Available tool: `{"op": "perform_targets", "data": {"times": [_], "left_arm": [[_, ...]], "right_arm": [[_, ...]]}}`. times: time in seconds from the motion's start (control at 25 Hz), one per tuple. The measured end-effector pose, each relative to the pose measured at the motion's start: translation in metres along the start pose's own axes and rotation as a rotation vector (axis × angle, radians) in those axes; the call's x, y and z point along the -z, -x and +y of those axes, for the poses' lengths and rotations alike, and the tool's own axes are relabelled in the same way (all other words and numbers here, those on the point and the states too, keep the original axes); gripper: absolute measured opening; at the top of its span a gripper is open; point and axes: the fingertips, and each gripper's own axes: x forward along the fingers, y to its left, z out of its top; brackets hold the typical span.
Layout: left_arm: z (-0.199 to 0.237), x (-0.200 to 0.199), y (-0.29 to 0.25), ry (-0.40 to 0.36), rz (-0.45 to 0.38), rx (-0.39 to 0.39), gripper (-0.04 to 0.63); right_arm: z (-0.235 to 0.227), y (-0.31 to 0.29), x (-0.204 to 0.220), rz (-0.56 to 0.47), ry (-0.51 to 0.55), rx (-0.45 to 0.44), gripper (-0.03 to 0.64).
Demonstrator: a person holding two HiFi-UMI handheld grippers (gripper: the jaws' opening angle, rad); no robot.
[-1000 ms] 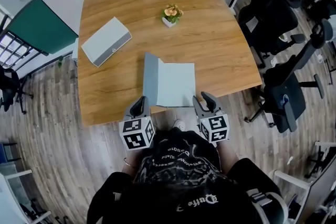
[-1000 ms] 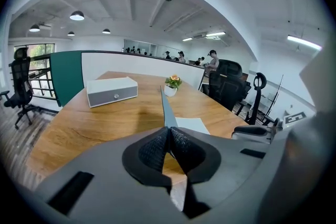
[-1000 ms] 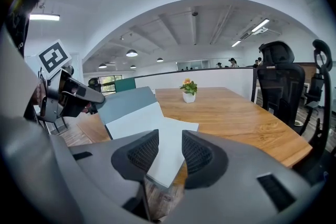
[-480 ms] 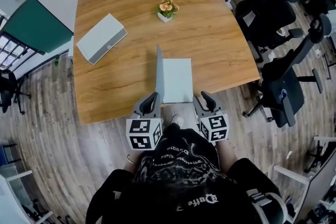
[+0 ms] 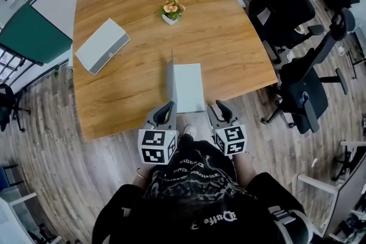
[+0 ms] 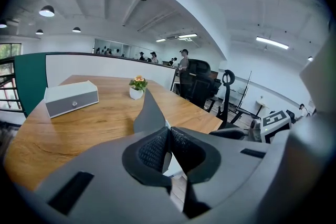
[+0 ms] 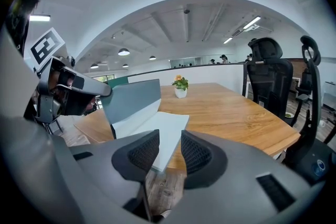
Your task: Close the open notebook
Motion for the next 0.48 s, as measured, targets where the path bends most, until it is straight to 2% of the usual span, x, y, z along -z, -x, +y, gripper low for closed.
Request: {"op": "perform_targets", "data": {"times": [0.48], "left_arm": [[-0.037,0.017,-0.036,-0.062,0.08,0.114,0.035]], "right_arm": [[-0.015,0.007,0.006,-0.001,-0.014,0.035,0.135]]}}
